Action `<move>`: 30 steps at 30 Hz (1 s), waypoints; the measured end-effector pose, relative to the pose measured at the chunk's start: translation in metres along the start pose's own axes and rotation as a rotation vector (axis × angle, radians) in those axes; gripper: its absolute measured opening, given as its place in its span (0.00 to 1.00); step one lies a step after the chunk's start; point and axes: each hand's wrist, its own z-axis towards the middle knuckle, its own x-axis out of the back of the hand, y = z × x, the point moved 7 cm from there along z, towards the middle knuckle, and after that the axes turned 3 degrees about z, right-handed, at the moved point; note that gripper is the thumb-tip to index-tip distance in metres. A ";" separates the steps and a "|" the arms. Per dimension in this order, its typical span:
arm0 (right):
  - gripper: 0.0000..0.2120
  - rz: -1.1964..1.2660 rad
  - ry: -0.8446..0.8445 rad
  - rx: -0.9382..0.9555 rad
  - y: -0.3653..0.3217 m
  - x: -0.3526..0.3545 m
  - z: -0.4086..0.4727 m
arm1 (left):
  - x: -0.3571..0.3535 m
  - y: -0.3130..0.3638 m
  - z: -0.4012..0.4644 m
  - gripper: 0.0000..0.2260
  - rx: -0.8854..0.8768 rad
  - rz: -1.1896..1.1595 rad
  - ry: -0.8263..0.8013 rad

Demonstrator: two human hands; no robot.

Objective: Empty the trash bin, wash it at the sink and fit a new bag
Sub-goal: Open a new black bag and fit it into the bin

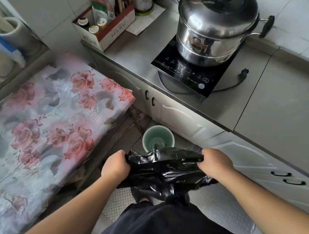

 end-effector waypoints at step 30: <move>0.09 1.436 -0.506 -0.224 -0.072 -0.012 -0.022 | -0.028 0.043 -0.012 0.11 0.002 -0.301 -0.379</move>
